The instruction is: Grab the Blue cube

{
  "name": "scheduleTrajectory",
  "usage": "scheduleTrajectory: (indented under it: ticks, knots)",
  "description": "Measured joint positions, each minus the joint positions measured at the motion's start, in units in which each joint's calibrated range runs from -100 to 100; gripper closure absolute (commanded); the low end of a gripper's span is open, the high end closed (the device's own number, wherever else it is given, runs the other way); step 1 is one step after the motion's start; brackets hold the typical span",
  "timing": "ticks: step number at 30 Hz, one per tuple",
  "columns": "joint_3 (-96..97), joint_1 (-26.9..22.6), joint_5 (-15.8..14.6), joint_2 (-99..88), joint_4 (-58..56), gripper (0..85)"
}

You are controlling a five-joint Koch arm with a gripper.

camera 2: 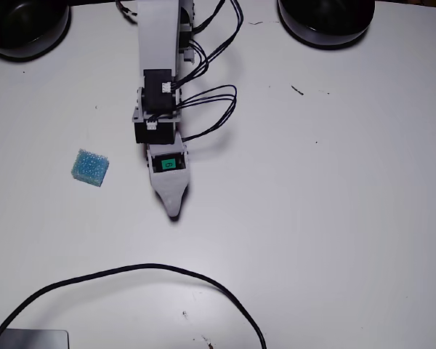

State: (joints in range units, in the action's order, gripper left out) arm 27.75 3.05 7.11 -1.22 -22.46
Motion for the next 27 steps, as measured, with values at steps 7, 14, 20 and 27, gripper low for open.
scheduleTrajectory:
  ticks: [7, 14, 20, 27]
  knots:
    - [-2.4, -1.0, 4.7, -2.0, -5.4, 36.7]
    - [-2.2, 0.3, 12.7, -13.4, -9.8, 37.5]
    - [-2.0, 4.7, 24.0, -15.0, -9.8, 37.6]
    - [8.1, 9.6, 36.5, -19.2, 0.0, 37.7]
